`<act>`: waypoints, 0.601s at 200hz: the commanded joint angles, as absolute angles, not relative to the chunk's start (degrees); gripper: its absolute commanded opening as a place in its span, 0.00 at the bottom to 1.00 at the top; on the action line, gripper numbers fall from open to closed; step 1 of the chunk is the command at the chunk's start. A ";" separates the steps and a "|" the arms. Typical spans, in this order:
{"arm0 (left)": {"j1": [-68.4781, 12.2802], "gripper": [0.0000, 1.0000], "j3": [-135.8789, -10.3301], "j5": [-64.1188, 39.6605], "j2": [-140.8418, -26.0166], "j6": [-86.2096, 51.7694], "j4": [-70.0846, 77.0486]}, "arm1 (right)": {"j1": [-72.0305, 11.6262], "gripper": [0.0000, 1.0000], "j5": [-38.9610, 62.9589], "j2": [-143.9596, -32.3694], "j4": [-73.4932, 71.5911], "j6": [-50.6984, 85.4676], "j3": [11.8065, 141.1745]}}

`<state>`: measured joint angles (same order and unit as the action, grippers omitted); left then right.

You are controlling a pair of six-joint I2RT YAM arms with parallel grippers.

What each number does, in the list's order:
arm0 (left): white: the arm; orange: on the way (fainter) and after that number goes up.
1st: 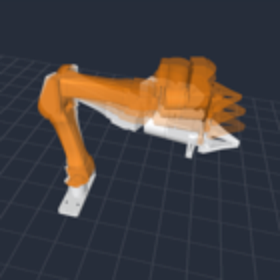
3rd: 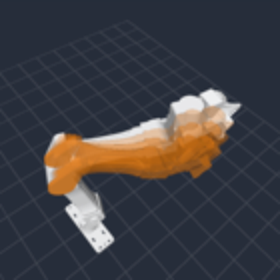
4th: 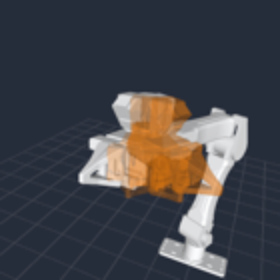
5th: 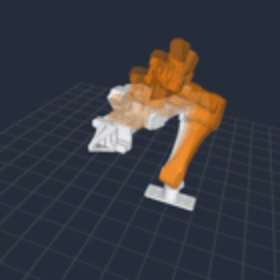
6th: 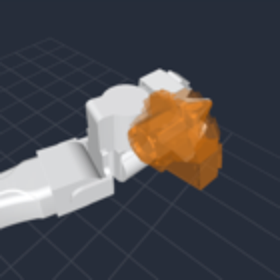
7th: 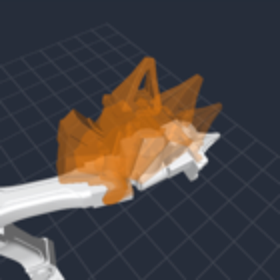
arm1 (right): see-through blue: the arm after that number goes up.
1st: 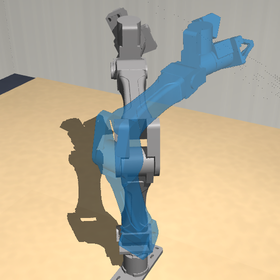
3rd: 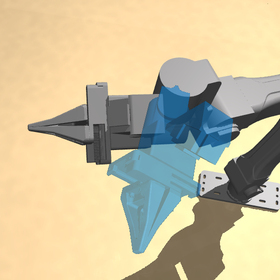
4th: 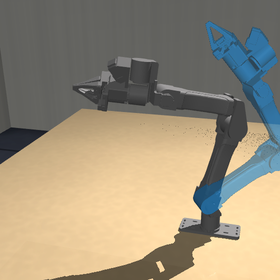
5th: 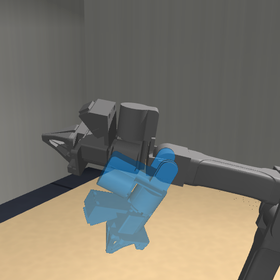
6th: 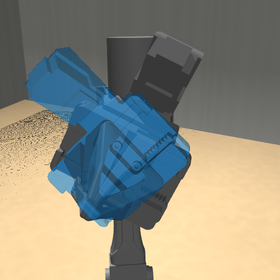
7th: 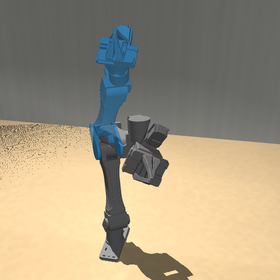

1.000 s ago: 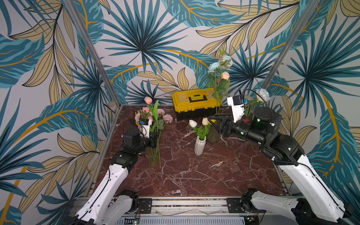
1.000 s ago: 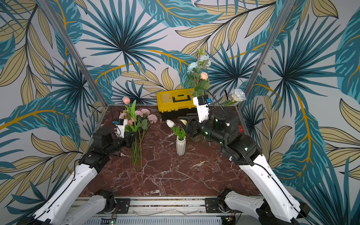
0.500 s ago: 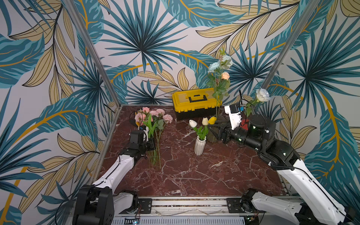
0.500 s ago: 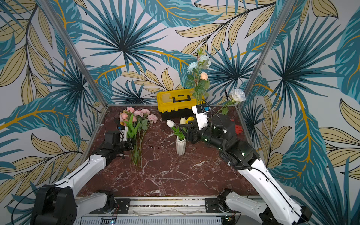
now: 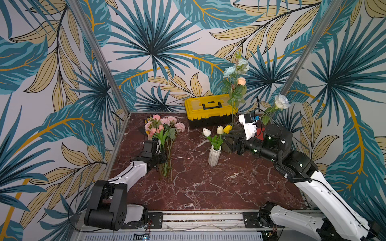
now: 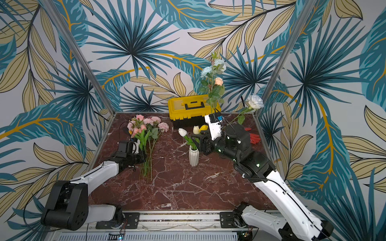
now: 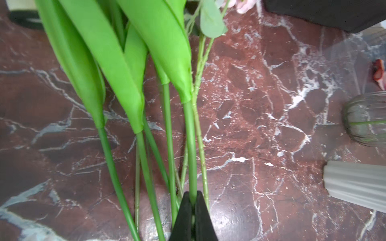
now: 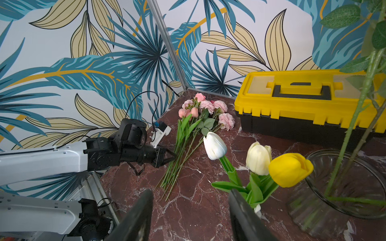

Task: Pick out pink flowers from the vase
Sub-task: Place the flower at the center of the board.

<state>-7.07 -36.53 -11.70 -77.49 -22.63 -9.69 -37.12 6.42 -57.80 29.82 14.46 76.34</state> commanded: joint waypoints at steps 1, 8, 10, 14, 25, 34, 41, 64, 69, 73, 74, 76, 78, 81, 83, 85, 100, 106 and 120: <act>-6.65 0.00 -39.10 -9.72 -78.89 -24.40 -9.38 | -37.34 0.59 6.94 -56.87 28.46 13.09 75.21; -6.60 0.00 -39.18 -9.39 -79.30 -24.72 -9.52 | -37.35 0.59 6.94 -56.87 28.56 12.93 75.19; -6.59 0.00 -39.26 -9.27 -79.42 -24.83 -9.54 | -37.29 0.59 6.94 -56.87 28.63 12.86 75.20; -6.64 0.00 -39.35 -8.93 -79.66 -25.02 -9.65 | -37.31 0.59 6.86 -56.85 28.81 12.75 75.12; -6.60 0.01 -39.54 -8.30 -80.33 -25.27 -9.98 | -37.28 0.59 6.68 -56.95 29.10 12.82 75.08; -6.60 0.04 -39.61 -8.16 -80.63 -25.27 -10.09 | -37.35 0.59 6.77 -56.95 29.18 12.77 75.05; -6.59 0.06 -39.71 -8.12 -80.86 -25.22 -10.19 | -37.31 0.59 6.87 -56.95 29.18 12.75 74.99; -6.61 0.12 -40.16 -8.10 -81.00 -25.31 -10.74 | -37.28 0.59 6.59 -56.90 29.58 12.53 75.23; -6.62 0.13 -40.32 -8.00 -80.96 -25.23 -10.95 | -37.27 0.59 6.54 -56.89 29.68 12.39 75.31; -6.64 0.14 -40.46 -8.00 -80.88 -25.15 -11.18 | -37.33 0.59 6.29 -56.87 29.83 12.27 75.41; -6.66 0.14 -40.53 -7.96 -80.82 -25.14 -11.26 | -37.30 0.59 6.26 -56.87 29.85 12.24 75.41; -6.61 0.14 -40.59 -7.94 -80.78 -25.07 -11.41 | -37.27 0.59 6.20 -56.87 29.92 12.18 75.48; -6.60 0.15 -40.67 -7.87 -80.66 -25.05 -11.57 | -37.27 0.59 6.08 -56.87 30.02 12.19 75.58; -6.64 0.15 -40.83 -7.81 -80.62 -24.97 -11.78 | -37.29 0.59 5.96 -56.87 30.18 12.14 75.70; -6.62 0.15 -40.93 -7.84 -80.51 -24.92 -11.98 | -37.27 0.59 5.86 -56.82 30.26 12.11 75.77; -6.64 0.16 -40.95 -7.78 -80.33 -24.88 -12.09 | -37.27 0.59 5.71 -56.79 30.26 12.10 75.81; -6.61 0.22 -41.55 -7.43 -78.97 -24.61 -13.61 | -37.31 0.59 5.05 -56.52 31.12 11.87 76.36; -6.59 0.25 -41.74 -7.23 -78.09 -24.61 -14.15 | -37.28 0.59 4.72 -56.43 31.60 11.85 76.75; -6.66 0.33 -41.84 -7.17 -75.33 -24.95 -15.26 | -37.34 0.59 3.84 -56.04 32.83 11.75 77.57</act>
<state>-7.03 -38.87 -8.10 -79.70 -24.97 -12.71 -37.12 5.72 -57.43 30.50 12.95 76.12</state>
